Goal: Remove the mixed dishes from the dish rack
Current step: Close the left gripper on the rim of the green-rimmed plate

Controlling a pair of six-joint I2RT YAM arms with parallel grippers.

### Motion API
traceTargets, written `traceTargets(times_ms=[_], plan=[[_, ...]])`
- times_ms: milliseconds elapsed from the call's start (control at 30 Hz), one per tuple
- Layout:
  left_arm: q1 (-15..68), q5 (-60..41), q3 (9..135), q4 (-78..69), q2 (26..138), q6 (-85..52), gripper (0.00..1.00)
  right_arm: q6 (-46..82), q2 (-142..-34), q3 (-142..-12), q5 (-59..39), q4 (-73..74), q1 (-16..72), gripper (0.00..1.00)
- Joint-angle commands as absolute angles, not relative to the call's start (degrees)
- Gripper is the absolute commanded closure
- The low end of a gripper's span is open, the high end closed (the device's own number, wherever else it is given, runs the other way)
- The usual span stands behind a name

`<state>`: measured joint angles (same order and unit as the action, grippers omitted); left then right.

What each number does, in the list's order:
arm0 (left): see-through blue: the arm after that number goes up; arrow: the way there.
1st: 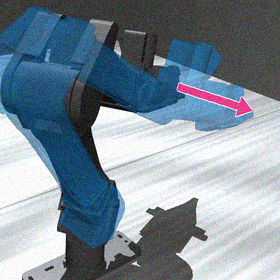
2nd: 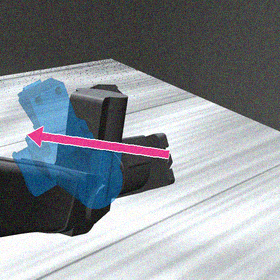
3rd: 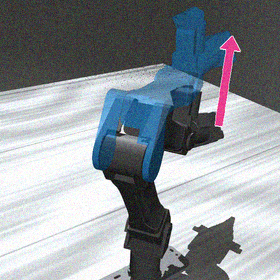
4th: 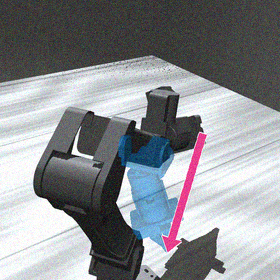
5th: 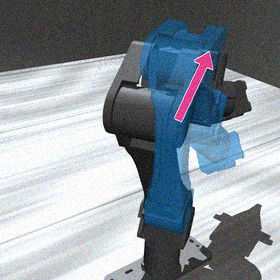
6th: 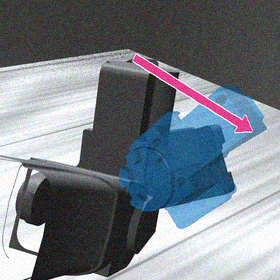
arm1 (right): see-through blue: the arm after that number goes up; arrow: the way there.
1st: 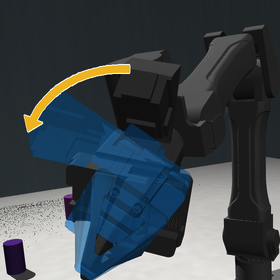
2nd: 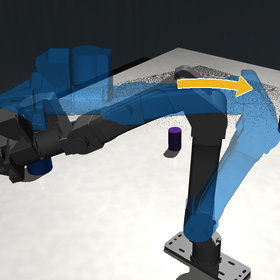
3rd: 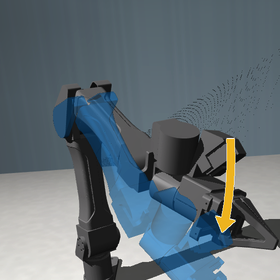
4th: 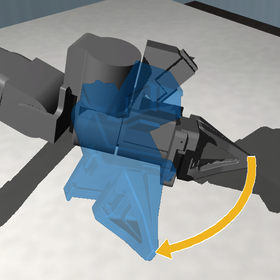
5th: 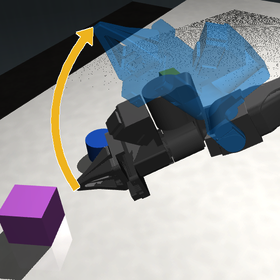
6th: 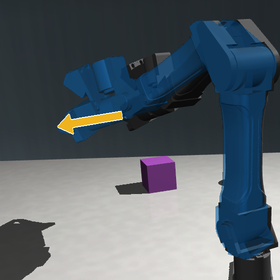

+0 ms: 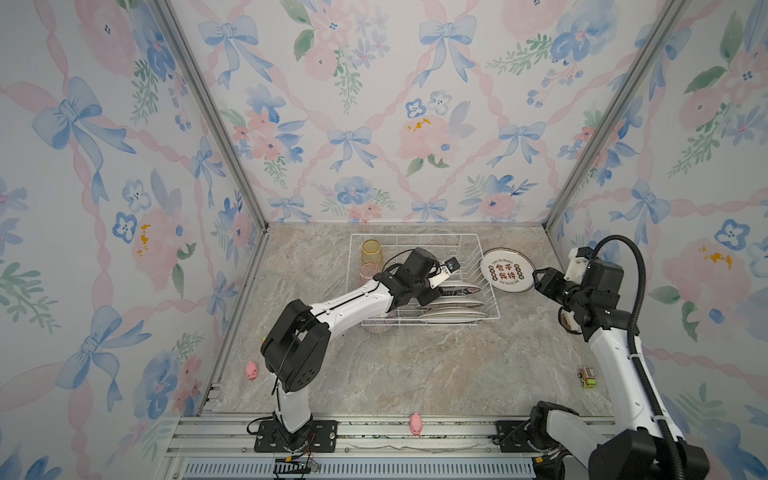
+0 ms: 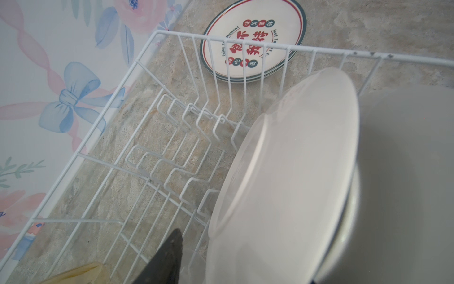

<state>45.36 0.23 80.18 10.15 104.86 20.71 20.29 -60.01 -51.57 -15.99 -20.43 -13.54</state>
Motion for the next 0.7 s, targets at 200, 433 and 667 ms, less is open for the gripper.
traceTargets(times_ms=[200, 433, 667], plan=[[45.2, 1.3, 83.5, 11.1, 108.0, 26.1, 0.60, 19.7, -58.8, -51.0, -16.2, -20.5, -13.8, 0.47], [44.9, 0.1, 84.1, 11.1, 109.3, 26.7, 0.77, 19.7, -58.4, -51.0, -16.1, -20.6, -13.9, 0.46], [44.5, 0.0, 84.7, 11.2, 110.0, 26.9, 0.90, 19.9, -58.5, -51.1, -16.0, -20.5, -13.8, 0.46]])
